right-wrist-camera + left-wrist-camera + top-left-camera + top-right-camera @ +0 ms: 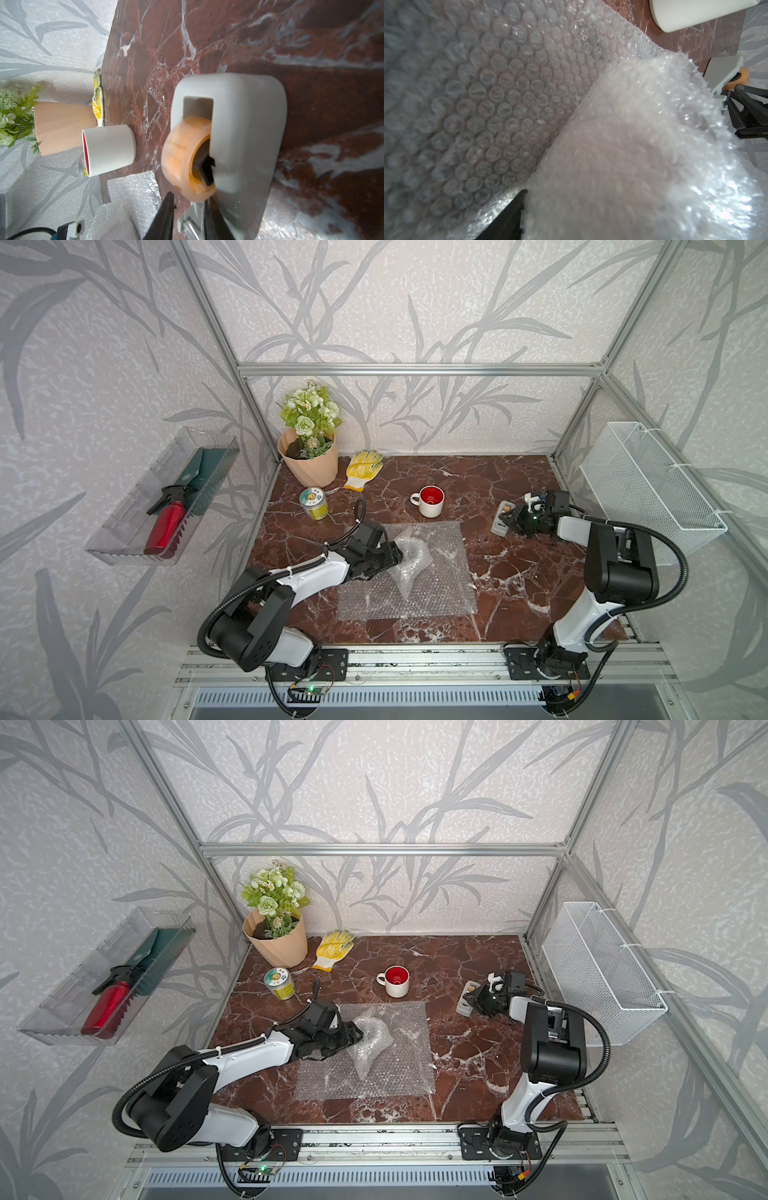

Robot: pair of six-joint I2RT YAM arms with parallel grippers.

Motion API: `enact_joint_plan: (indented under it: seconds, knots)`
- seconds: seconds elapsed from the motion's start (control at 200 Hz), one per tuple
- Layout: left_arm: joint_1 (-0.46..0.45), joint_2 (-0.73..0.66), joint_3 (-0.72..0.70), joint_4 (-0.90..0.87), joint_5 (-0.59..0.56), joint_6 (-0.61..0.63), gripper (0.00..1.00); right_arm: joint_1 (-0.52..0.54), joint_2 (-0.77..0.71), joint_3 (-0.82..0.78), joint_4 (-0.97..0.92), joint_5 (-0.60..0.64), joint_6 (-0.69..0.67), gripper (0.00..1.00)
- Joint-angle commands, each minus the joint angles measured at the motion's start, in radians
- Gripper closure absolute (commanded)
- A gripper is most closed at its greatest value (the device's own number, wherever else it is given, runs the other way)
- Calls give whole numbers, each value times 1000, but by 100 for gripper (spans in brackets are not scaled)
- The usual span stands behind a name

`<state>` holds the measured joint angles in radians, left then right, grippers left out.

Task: Wrap mugs in bubble wrap
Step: Tear off the tape using the Tape Cutter.

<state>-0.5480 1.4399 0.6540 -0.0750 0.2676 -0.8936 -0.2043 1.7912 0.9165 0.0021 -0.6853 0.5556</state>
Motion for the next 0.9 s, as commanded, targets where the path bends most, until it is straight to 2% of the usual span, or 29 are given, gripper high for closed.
enact_joint_plan:
  seconds: [0.0, 0.365, 0.605, 0.895]
  knots:
    - [0, 44, -21, -104, -30, 0, 28, -15, 56, -29, -23, 68, -5, 77]
    - [-1, 34, -37, -97, -33, -6, 28, -20, 37, -43, 30, 12, 7, 100]
    - [-1, 19, -46, -95, -36, -11, 28, -20, -15, -80, 202, -115, 75, 100]
    - [-1, 25, -40, -99, -39, -11, 29, -20, -79, -94, 263, -189, 143, 100]
